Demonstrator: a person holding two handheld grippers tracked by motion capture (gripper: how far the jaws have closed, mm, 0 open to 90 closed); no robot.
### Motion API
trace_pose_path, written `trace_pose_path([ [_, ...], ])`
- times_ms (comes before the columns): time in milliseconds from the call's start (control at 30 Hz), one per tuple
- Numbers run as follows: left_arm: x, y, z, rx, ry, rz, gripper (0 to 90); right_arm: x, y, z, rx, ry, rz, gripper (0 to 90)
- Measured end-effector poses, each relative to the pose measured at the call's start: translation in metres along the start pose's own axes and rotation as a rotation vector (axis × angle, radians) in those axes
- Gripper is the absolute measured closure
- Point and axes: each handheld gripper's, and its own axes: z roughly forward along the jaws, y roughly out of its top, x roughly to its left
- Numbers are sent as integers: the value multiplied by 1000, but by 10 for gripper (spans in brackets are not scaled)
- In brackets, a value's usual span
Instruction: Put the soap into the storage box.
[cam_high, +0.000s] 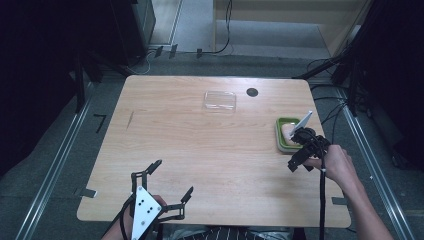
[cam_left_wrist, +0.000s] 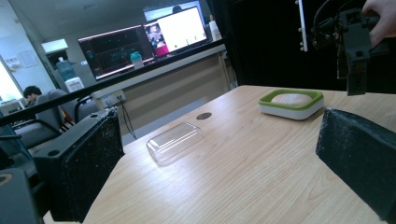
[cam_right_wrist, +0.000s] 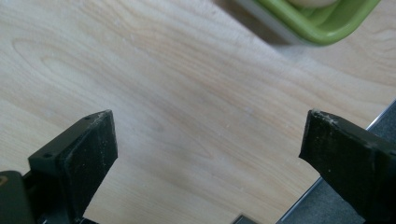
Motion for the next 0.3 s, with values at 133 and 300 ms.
trace_pose_path([
  [133,0,0,0,0,0,1,11,3,-5,6,12,3,-4,43],
  [300,0,0,0,0,3,3,11,5,-10,17,32,14,-15,43],
])
